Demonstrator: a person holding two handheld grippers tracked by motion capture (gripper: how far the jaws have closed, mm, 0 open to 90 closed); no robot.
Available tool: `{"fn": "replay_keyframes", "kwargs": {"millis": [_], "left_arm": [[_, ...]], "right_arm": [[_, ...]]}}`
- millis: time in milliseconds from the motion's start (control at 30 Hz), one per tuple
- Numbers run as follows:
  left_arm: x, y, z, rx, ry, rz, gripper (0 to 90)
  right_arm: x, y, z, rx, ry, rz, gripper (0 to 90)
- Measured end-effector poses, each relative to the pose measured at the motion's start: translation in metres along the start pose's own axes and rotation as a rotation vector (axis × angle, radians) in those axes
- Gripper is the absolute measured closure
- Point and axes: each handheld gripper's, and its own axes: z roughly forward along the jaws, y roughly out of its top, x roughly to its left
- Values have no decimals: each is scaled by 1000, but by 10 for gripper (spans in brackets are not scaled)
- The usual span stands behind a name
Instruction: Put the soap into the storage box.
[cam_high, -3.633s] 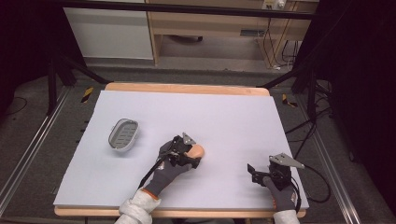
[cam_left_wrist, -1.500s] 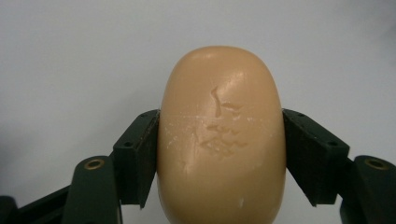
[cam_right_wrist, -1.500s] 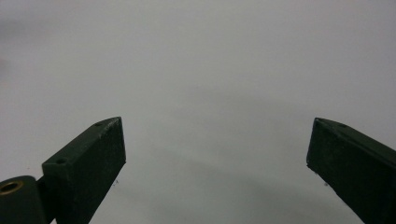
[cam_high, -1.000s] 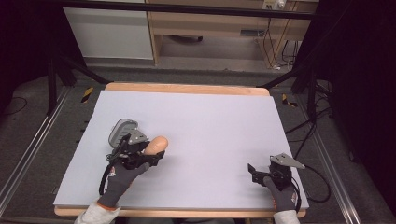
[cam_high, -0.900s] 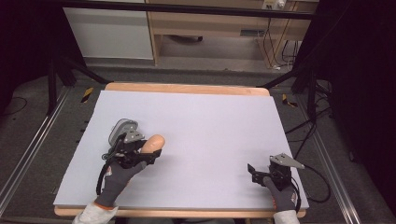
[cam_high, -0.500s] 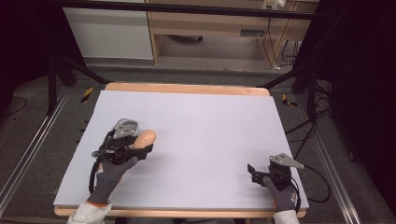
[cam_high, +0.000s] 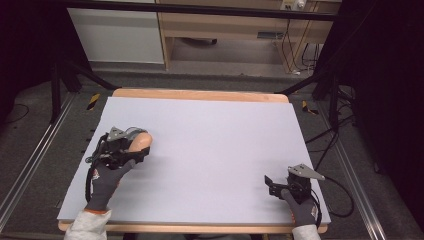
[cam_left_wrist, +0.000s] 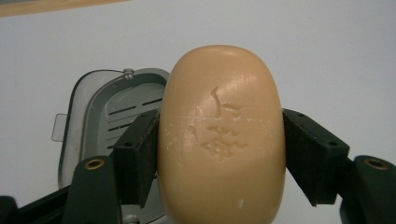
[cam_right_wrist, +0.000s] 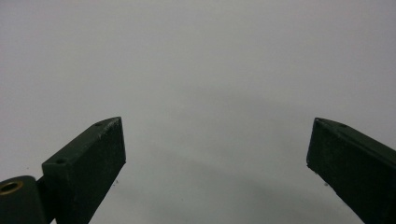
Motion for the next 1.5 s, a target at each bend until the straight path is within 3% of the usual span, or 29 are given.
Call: {"fn": "replay_keyframes", "kwargs": {"millis": [367,833,1500], "left_arm": [[19,0,10,6,38,-32,313],[31,-3,19,31,66,-48,313],[35,-8,28,55,92,-47,313]], "right_arm": [[1,0,1,2,2,0,47],[0,0,2,1,-4,-7,46],[0,0,2,5,2,3,46]]}}
